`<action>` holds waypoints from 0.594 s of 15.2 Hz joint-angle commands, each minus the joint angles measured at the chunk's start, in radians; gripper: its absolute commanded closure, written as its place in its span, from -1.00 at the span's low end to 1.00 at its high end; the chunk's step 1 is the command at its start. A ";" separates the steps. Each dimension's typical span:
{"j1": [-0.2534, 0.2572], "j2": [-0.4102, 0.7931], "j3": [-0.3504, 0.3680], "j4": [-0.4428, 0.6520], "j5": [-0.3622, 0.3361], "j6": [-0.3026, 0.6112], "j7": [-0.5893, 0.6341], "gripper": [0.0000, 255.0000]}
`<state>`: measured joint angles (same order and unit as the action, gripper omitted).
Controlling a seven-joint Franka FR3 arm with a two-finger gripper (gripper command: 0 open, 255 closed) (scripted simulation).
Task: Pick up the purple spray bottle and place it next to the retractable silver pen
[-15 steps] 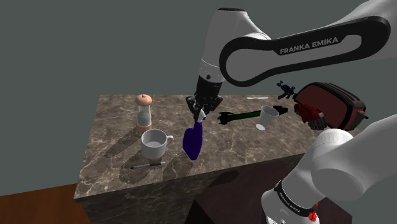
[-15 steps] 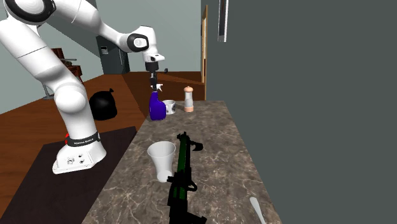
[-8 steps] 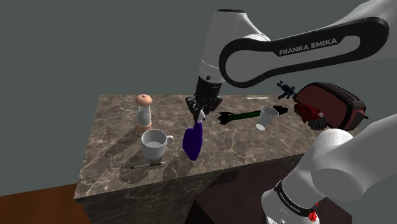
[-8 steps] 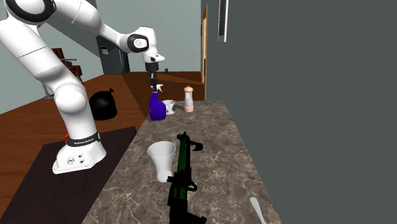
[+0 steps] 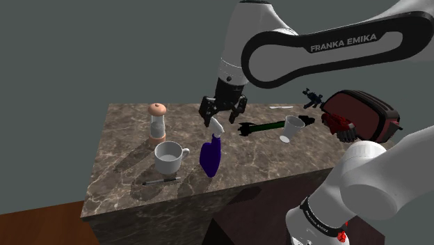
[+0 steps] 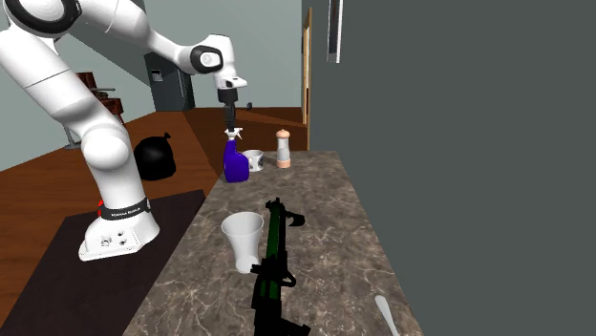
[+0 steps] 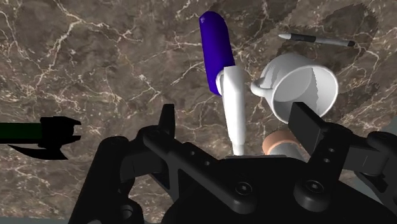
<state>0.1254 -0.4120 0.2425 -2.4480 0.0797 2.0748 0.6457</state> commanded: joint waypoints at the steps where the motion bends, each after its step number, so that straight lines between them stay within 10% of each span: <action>1: 0.001 -0.024 -0.006 0.039 0.001 -0.063 -0.003 -1.00; 9: 0.001 -0.031 -0.008 0.059 0.001 -0.091 -0.003 -1.00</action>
<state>0.1262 -0.4429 0.2349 -2.3887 0.0804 1.9838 0.6427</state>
